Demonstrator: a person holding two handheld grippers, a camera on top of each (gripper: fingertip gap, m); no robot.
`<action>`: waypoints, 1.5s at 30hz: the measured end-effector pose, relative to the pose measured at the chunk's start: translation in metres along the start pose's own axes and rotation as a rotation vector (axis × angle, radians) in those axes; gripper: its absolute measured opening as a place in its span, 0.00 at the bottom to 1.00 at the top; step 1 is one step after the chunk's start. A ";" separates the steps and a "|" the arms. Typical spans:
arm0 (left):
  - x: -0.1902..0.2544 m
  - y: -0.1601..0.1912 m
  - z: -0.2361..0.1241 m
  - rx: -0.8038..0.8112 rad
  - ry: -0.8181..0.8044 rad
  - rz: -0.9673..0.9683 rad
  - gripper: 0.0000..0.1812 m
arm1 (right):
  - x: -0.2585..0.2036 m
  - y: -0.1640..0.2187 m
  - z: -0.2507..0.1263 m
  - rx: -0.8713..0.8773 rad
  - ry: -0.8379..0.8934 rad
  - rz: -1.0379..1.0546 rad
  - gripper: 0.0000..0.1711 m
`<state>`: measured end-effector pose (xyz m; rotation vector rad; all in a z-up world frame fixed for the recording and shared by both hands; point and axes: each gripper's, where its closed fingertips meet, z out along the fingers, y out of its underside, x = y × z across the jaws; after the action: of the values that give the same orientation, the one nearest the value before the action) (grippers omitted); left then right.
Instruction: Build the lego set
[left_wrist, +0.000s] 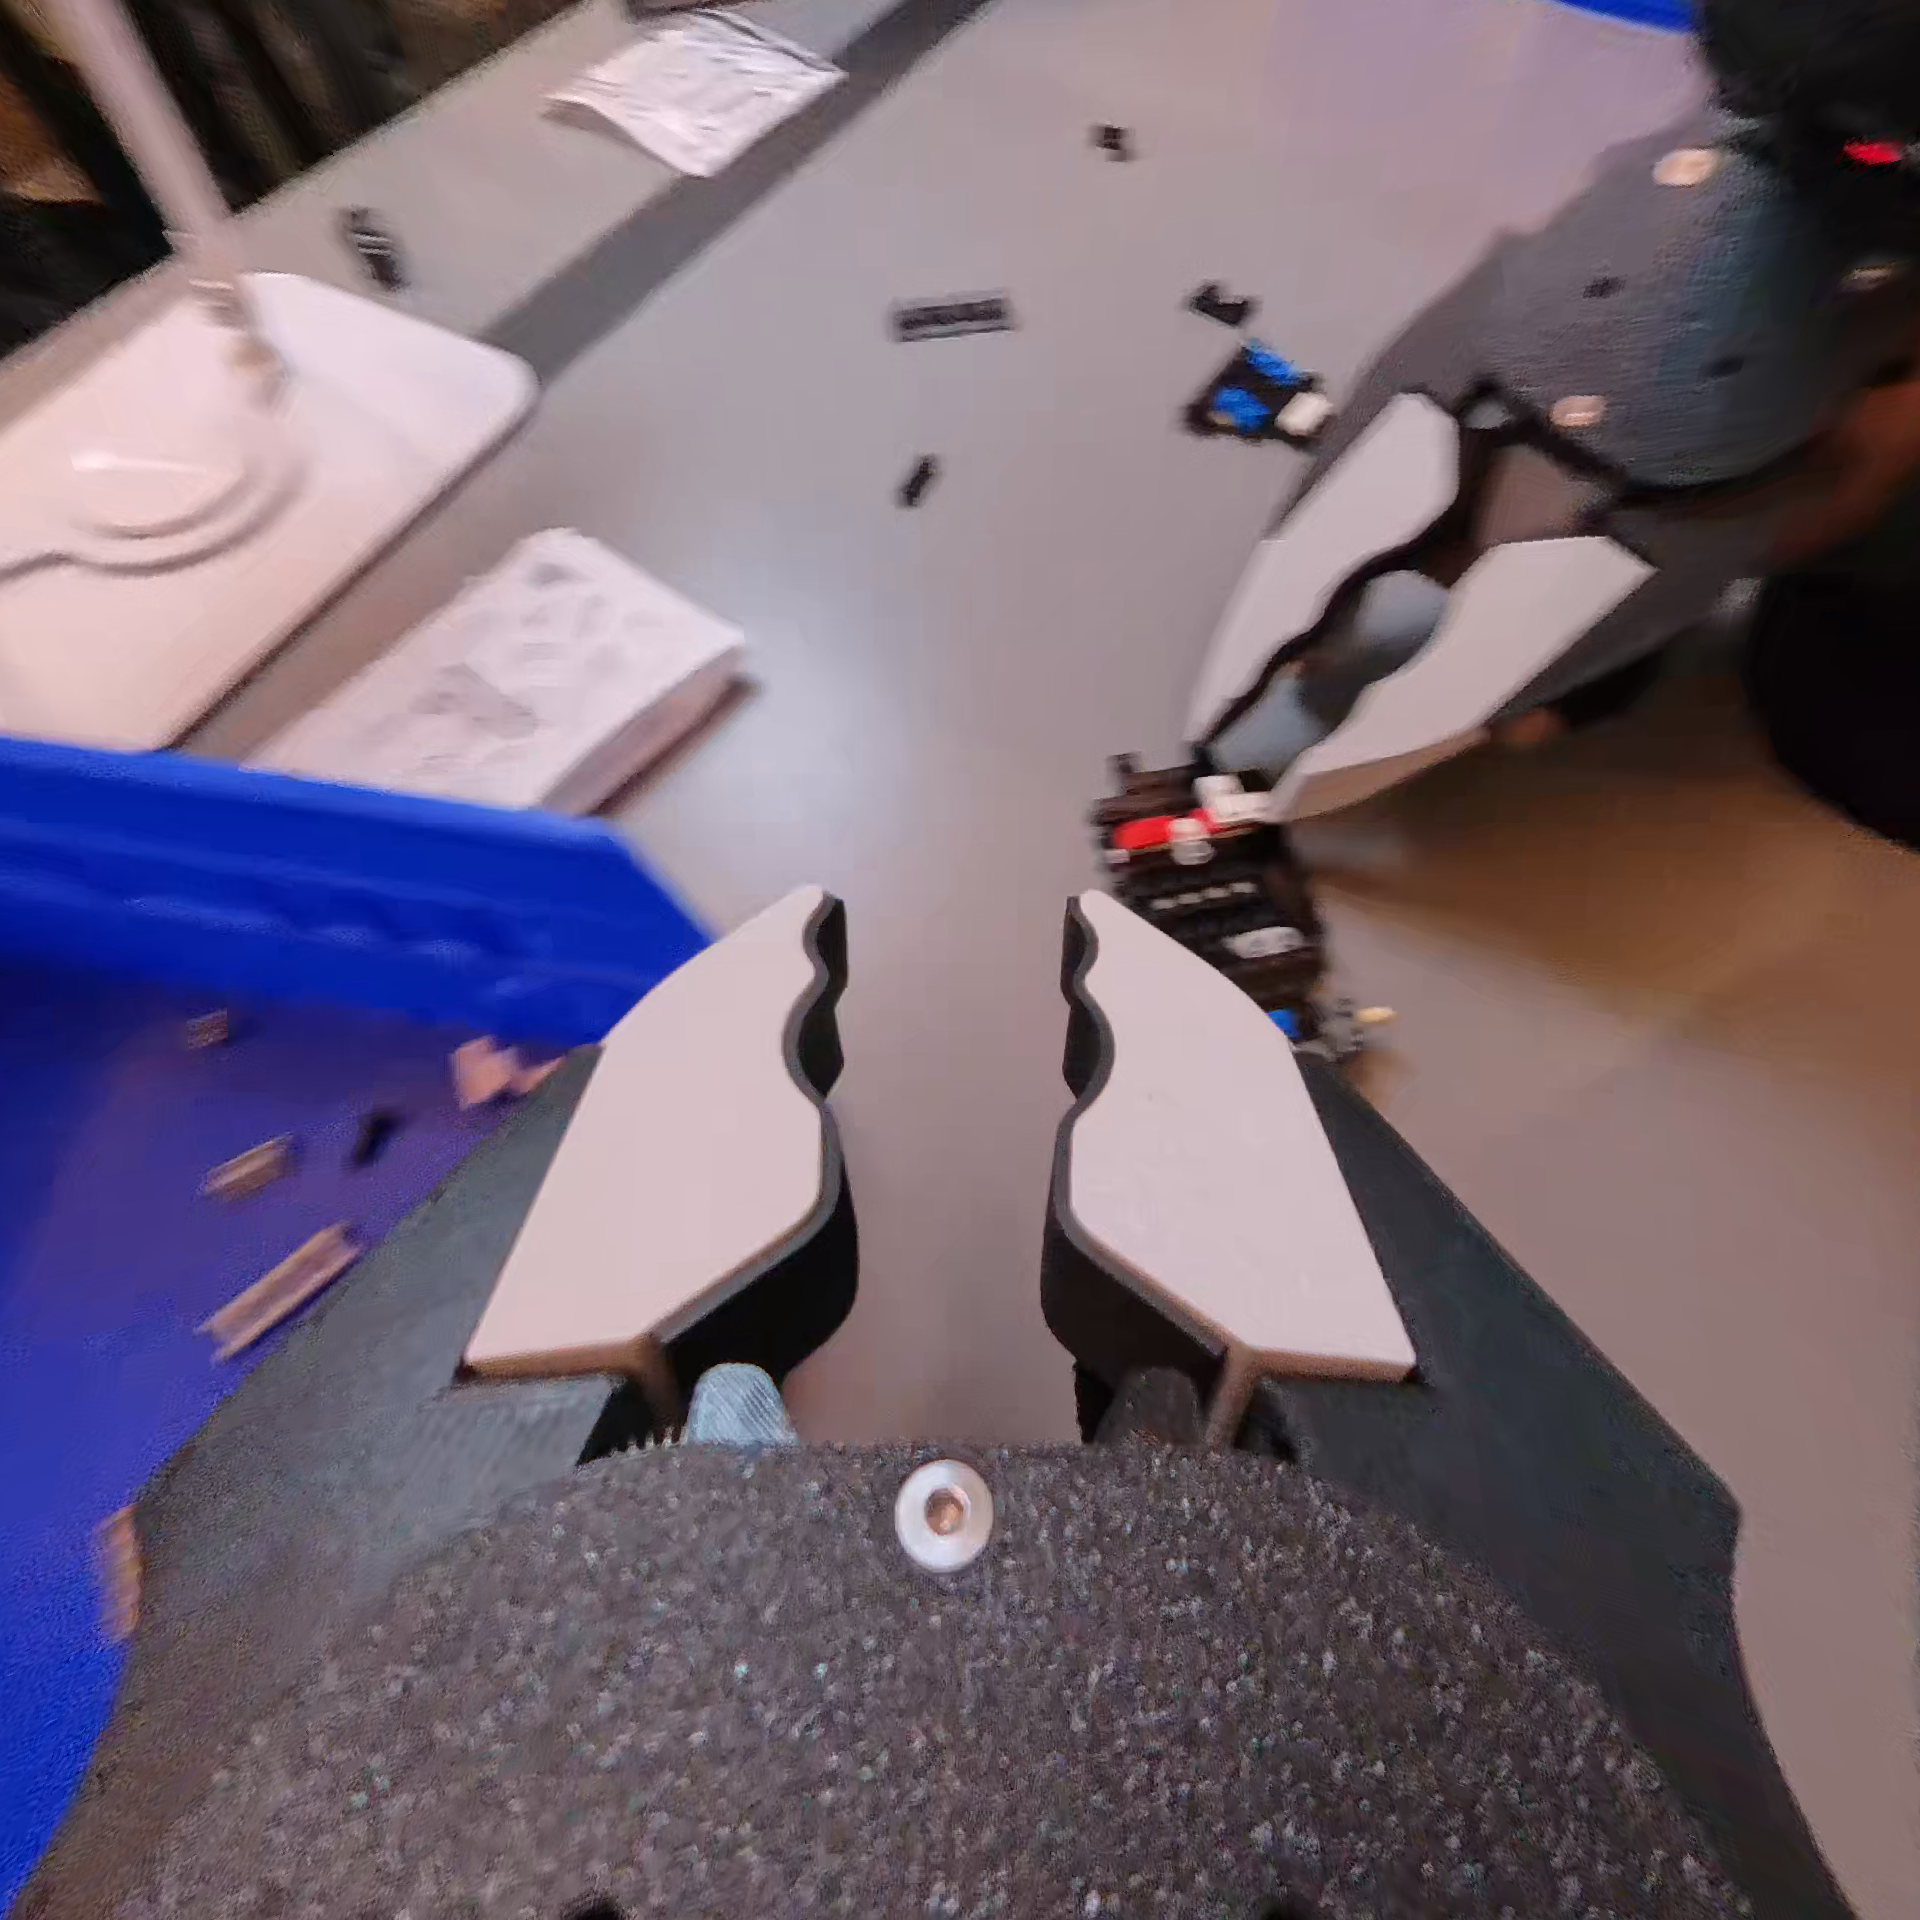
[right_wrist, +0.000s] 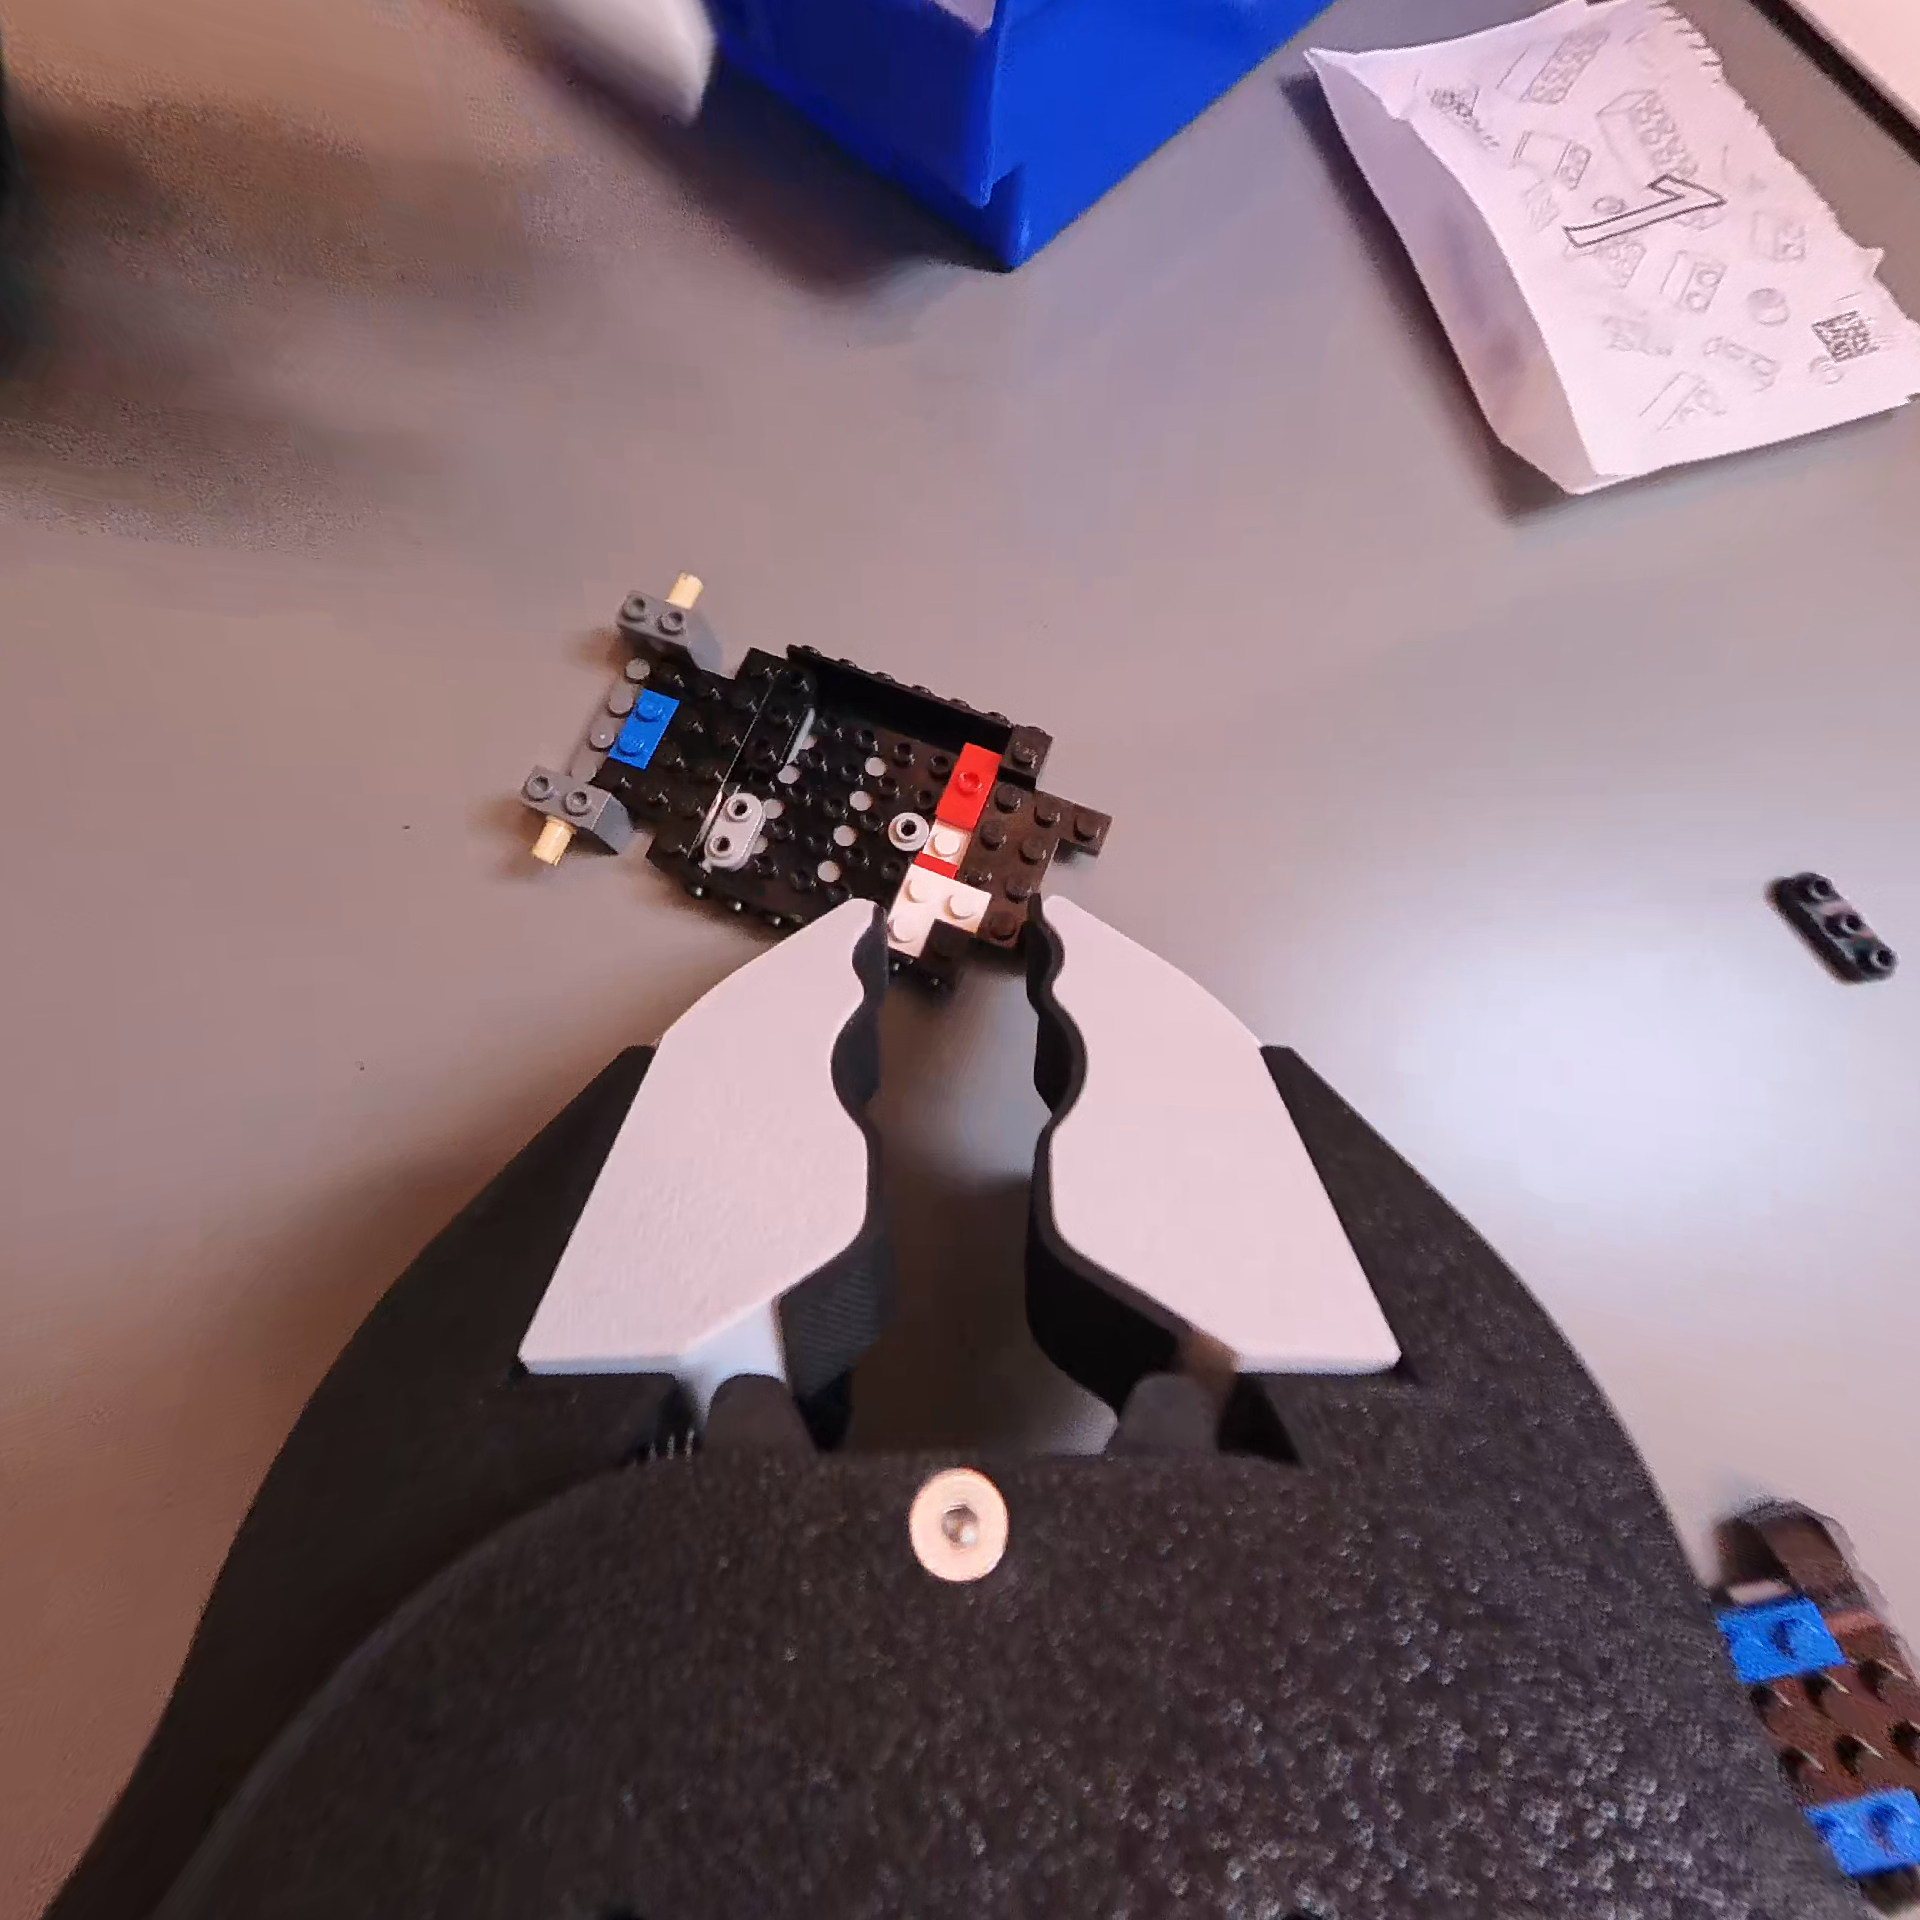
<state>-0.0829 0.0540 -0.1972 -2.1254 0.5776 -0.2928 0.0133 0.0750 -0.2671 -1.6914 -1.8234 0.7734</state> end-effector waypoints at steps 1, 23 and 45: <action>0.015 0.003 0.009 -0.015 0.052 0.007 0.23 | 0.000 0.000 0.001 -0.006 0.007 -0.004 0.14; 0.067 0.046 0.080 -0.287 0.050 0.022 0.36 | -0.004 -0.008 0.015 -0.073 0.184 0.013 0.12; 0.059 -0.033 0.034 0.253 0.023 0.256 0.28 | -0.018 -0.083 -0.055 0.640 -0.356 0.347 0.09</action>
<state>-0.0086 0.0651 -0.1901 -1.7857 0.7756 -0.2330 -0.0034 0.0558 -0.1697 -1.4984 -1.2684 1.6850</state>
